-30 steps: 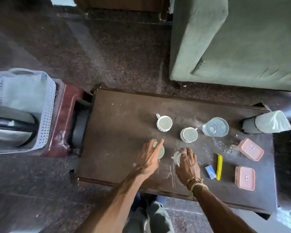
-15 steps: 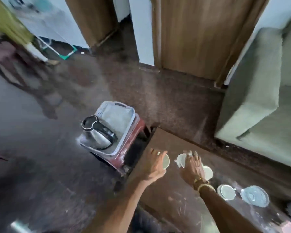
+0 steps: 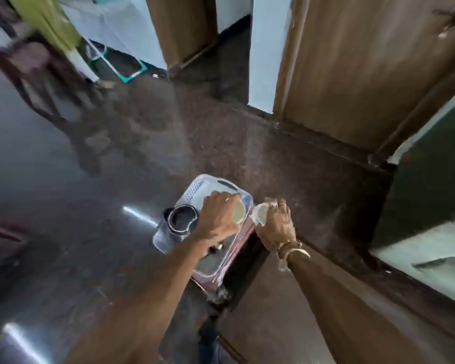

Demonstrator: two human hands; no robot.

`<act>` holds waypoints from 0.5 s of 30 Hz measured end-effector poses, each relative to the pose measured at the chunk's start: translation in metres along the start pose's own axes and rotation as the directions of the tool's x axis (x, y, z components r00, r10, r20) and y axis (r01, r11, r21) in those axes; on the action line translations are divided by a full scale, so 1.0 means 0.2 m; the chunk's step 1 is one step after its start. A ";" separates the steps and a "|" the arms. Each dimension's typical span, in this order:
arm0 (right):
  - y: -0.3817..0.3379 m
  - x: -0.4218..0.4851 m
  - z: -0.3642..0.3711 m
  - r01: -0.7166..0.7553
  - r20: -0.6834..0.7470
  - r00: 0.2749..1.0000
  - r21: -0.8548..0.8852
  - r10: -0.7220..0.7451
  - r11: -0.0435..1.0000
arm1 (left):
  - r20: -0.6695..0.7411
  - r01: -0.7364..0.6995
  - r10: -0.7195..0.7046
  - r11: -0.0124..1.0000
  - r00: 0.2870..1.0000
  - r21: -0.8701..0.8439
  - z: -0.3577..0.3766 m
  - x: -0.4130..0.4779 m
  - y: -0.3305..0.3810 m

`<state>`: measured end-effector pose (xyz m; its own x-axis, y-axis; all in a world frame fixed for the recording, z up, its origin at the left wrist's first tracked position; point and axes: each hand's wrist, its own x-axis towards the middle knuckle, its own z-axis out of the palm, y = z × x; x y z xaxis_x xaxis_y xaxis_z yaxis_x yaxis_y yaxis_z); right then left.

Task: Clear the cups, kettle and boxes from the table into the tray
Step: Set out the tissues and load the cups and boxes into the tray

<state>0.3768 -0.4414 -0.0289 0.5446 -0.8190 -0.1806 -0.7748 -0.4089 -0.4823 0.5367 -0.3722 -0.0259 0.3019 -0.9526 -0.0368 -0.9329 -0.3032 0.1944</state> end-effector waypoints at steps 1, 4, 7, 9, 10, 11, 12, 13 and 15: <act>-0.08 0.09 0.02 -0.001 0.000 1.000 -0.006 0.001 1.000 | -0.013 0.005 -0.005 1.000 1.000 -0.005 -0.02 0.07 -0.09; -0.27 0.36 0.09 0.044 0.014 0.999 -0.052 -0.043 0.998 | -0.039 0.041 -0.040 0.999 0.998 0.016 -0.08 0.27 -0.35; -0.42 0.61 0.17 0.060 0.017 0.998 -0.044 -0.059 0.997 | 0.017 0.057 -0.057 0.998 0.998 0.007 -0.08 0.45 -0.59; -0.49 0.75 0.26 0.067 0.002 0.998 -0.031 -0.067 0.997 | 0.040 0.088 -0.088 0.996 0.995 0.008 -0.05 0.51 -0.72; -0.51 0.82 0.31 0.075 0.010 0.997 -0.036 -0.075 0.997 | 0.033 0.104 -0.104 0.995 0.994 -0.002 -0.02 0.53 -0.78; -0.53 0.88 0.36 0.088 0.028 0.996 -0.048 -0.087 0.995 | 0.033 0.111 -0.110 0.994 0.993 -0.016 0.01 0.55 -0.82; -0.53 0.94 0.42 0.105 0.055 0.993 -0.066 -0.101 0.992 | 0.050 0.113 -0.111 0.993 0.993 -0.036 0.05 0.56 -0.87; -0.53 0.99 0.48 0.128 0.086 0.989 -0.093 -0.120 0.987 | 0.083 0.116 -0.112 0.992 0.990 -0.054 0.10 0.56 -0.91; -0.52 1.06 0.60 0.171 0.157 0.977 -0.156 -0.146 0.973 | 0.147 0.130 -0.122 0.991 0.982 -0.046 0.20 0.55 -0.97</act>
<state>0.6115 -0.5233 -0.1204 0.6957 -0.6769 -0.2405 -0.7108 -0.6004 -0.3665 0.7437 -0.4184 -0.1062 0.3811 -0.9018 -0.2036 -0.8760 -0.4226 0.2325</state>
